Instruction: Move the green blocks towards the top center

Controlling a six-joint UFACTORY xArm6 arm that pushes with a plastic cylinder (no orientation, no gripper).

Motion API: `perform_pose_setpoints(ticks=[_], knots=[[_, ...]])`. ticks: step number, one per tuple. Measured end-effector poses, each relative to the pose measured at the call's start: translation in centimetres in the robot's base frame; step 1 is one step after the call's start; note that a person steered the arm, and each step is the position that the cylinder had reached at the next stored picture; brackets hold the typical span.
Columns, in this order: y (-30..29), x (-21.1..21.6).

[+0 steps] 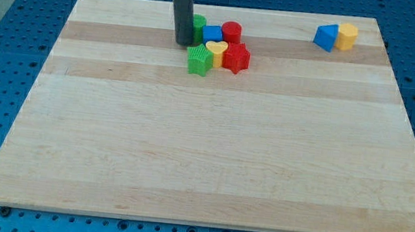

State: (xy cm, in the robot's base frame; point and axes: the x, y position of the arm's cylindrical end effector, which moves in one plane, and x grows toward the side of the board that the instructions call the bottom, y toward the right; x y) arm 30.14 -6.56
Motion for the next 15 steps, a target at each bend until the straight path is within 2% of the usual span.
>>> perform_pose_setpoints(ticks=[3,6,9,10,11,12,15], knots=[[3.7,-0.5],[-0.9,-0.5],[-0.7,11.1],[0.1,11.9],[1.5,10.3],[2.1,6.0],[3.0,4.5]])
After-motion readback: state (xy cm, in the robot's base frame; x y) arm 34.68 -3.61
